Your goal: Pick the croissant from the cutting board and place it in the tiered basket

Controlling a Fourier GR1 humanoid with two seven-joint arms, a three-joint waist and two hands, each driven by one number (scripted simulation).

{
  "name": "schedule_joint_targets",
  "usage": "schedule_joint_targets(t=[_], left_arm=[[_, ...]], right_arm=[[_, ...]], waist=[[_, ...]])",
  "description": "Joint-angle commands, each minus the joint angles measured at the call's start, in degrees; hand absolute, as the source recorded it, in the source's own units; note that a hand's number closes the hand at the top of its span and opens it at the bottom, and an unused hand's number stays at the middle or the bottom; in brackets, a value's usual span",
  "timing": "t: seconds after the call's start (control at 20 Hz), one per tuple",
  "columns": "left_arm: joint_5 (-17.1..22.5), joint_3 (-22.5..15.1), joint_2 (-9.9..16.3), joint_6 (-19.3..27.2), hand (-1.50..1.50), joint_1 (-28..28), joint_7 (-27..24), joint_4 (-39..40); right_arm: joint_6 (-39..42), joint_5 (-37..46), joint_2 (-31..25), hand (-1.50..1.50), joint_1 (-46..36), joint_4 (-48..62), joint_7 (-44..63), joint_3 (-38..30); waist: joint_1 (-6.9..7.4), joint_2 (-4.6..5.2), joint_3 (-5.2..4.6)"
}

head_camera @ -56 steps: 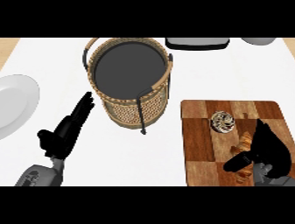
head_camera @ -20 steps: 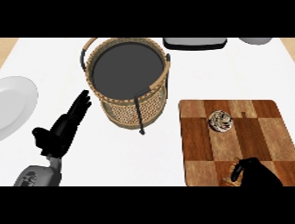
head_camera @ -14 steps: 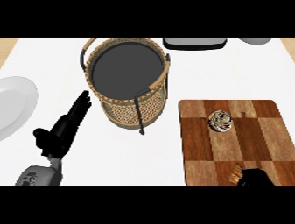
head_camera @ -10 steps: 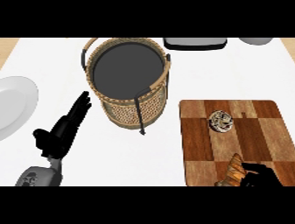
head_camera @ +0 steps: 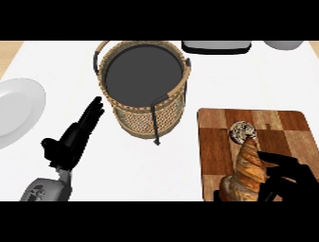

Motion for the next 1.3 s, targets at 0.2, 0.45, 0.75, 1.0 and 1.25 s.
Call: schedule_joint_targets(t=[0.2,0.45,0.75,1.0,1.25], left_arm=[[-0.25,-0.44,-0.53,-0.2,0.0,-0.54,1.12,-0.99],[-0.77,-0.4,-0.55,-0.93,0.0,-0.95,-0.97,2.26],[-0.06,0.8,0.52,-2.45,0.0,-3.49,-0.84,3.01],[-1.5,-0.32,-1.12,-1.88,0.0,-2.9,-3.53,5.46],[-0.36,1.07,-1.2,-1.85,0.0,-4.56,-1.8,4.99]], right_arm=[[5.34,-9.88,0.79,1.5,-23.94,8.34,16.63,-8.48],[1.7,-17.01,0.79,1.5,-36.51,20.13,16.95,-17.58],[-1.93,-25.35,0.8,1.5,-48.61,39.38,14.54,-23.72],[-8.04,-29.96,0.8,1.5,-59.39,54.71,12.44,-26.05],[-17.08,-33.07,0.8,1.5,-64.16,68.83,8.66,-25.71]], waist=[[1.53,0.14,-0.06],[2.28,0.49,-0.11],[2.62,0.57,-0.03],[2.68,0.62,-0.02],[3.11,0.69,0.01]])
